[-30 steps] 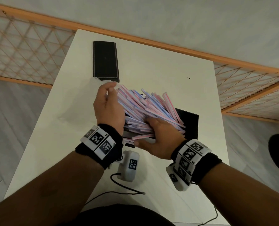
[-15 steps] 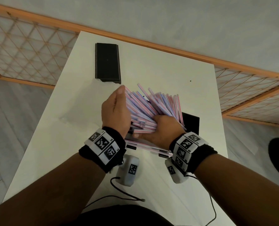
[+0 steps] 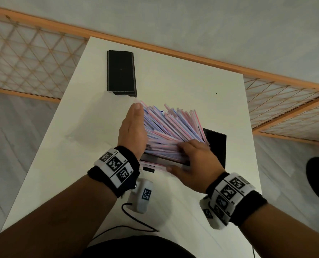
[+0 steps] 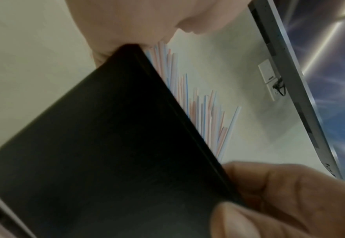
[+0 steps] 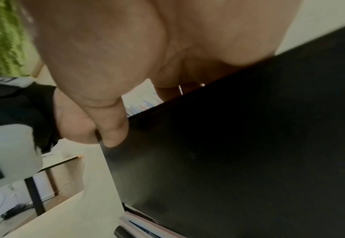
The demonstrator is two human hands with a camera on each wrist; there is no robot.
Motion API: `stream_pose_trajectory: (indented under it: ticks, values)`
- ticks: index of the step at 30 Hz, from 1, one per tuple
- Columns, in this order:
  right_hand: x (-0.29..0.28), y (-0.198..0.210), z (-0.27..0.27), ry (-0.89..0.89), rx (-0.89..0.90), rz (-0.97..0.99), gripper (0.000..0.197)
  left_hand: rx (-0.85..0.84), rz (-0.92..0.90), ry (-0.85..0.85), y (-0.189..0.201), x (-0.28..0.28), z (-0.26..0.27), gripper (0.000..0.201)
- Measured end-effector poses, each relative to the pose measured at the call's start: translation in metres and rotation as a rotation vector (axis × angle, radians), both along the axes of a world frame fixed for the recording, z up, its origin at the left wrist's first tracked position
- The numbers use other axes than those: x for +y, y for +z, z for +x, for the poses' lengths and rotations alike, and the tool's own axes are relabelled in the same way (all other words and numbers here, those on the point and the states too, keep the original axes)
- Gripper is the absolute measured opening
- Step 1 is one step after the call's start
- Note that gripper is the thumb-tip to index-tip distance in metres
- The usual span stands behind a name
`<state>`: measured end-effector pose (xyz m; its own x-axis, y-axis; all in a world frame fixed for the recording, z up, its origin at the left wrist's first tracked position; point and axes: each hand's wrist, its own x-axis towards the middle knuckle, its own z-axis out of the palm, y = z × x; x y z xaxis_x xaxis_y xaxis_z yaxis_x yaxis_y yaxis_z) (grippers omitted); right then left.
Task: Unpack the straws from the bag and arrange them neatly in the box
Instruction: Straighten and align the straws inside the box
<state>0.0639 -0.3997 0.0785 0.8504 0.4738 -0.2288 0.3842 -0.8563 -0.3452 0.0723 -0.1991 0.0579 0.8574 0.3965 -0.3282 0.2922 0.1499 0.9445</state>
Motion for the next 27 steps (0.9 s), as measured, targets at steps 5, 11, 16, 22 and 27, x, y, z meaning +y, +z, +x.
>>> stream_pose_trajectory:
  ticks: [5, 11, 16, 22, 27]
  values:
    - [0.011, 0.004, 0.014, 0.032, 0.057, -0.053, 0.081, 0.055, 0.119, 0.011, 0.012, -0.001, 0.002, 0.099]
    - [0.029, -0.003, 0.022, 0.097, 0.096, -0.172, 0.083, 0.136, 0.277, -0.027, 0.024, -0.006, 0.001, 0.061]
    - [0.044, -0.003, 0.029, 0.042, 0.175, -0.156, 0.084, 0.127, 0.216, 0.056, 0.029, -0.014, -0.004, 0.043]
    - [0.051, 0.002, 0.039, 0.005, 0.193, -0.152, 0.079, 0.05, 0.28, 0.045, 0.038, -0.017, -0.007, 0.04]
    - [0.048, 0.01, 0.034, -0.097, 0.129, -0.087, 0.083, 0.104, 0.324, 0.033, 0.037, -0.019, -0.005, 0.061]
